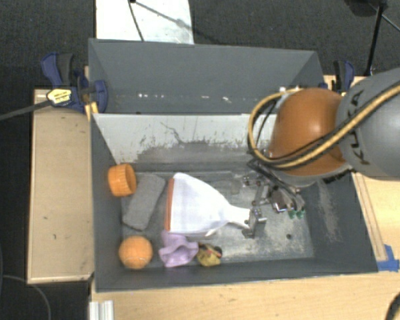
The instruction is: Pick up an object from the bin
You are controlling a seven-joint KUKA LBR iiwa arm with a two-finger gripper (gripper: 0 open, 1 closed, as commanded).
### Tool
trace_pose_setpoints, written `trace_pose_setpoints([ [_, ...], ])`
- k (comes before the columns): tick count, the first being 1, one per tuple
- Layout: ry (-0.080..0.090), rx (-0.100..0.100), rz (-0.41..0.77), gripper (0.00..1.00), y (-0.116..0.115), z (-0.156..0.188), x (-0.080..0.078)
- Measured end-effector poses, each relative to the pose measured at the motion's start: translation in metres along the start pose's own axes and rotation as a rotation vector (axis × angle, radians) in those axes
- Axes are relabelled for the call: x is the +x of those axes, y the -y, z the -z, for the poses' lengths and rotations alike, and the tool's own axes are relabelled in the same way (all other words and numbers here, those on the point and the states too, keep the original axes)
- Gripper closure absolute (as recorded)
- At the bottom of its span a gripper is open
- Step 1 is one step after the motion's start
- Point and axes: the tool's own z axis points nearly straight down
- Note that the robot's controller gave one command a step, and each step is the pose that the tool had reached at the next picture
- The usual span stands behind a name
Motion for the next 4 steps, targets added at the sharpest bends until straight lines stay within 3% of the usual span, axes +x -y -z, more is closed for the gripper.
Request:
trace_pose_setpoints([
  [1, -0.007, -0.001, 0.014, 0.00, -0.015, -0.018, 0.018],
  [2, -0.003, 0.000, -0.069, 0.00, -0.019, -0.050, 0.027],
  [3, -0.007, 0.000, 0.071, 1.00, -0.020, -0.071, 0.025],
  [4, -0.007, 0.000, 0.072, 1.00, -0.020, -0.071, 0.025],
])
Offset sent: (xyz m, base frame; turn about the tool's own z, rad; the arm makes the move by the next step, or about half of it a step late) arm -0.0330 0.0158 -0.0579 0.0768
